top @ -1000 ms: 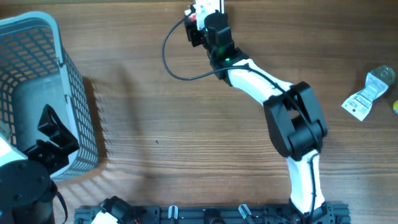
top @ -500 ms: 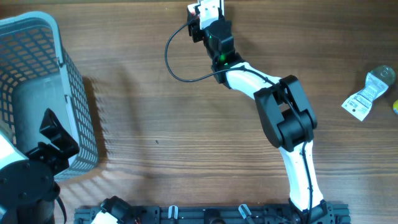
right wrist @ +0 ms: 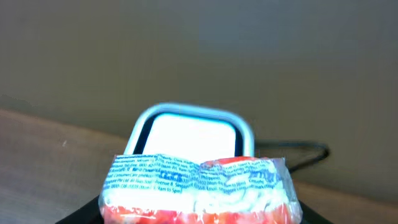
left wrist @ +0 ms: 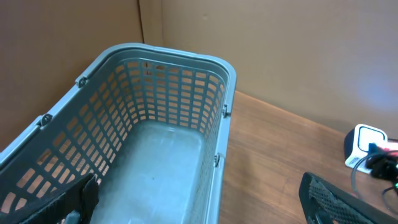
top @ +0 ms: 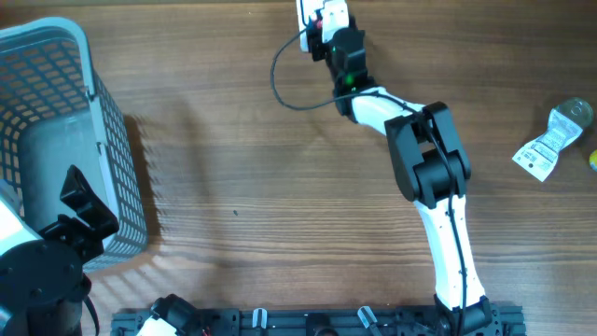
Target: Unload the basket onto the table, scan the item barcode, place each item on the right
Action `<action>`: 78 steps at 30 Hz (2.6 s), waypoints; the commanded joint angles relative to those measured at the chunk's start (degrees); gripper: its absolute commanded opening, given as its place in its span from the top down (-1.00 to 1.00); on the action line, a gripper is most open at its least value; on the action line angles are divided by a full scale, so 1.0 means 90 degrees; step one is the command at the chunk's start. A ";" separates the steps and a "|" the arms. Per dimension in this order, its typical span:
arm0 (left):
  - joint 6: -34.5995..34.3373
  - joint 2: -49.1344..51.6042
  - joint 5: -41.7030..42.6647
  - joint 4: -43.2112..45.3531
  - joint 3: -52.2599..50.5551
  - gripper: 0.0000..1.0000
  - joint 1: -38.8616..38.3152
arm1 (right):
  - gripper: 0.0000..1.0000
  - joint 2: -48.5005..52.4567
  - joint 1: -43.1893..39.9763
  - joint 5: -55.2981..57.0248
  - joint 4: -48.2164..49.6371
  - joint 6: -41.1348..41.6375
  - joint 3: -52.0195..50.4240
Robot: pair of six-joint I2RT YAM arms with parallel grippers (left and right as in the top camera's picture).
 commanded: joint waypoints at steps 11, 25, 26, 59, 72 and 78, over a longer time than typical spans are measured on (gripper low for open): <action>-0.0063 0.0007 0.0010 -0.0083 -0.0029 -1.00 -0.0041 | -0.24 0.0100 0.0049 -0.0437 -0.0138 -0.0005 0.0449; -0.0061 0.0007 0.0010 -0.0083 -0.0029 -1.00 -0.0041 | -0.23 0.0415 0.0175 -0.0522 -0.0041 0.0175 0.0505; -0.0063 0.0007 0.0010 -0.0083 -0.0029 -1.00 -0.0041 | -0.23 0.0415 0.0175 -0.0522 -0.0044 0.0146 0.0544; -0.0063 0.0007 0.0034 -0.0078 -0.0029 -1.00 -0.0041 | -0.06 -0.3810 0.0328 0.1770 -0.6742 0.0231 0.0782; -0.0066 0.0007 0.0034 -0.0019 -0.0029 -1.00 -0.0041 | -0.12 -0.3971 -0.1664 0.1341 -1.0132 0.1870 0.0777; -0.0063 0.0007 0.0180 -0.0012 -0.0029 -1.00 -0.0041 | -0.04 -0.3951 -0.3196 0.1141 -0.9986 0.2081 0.0767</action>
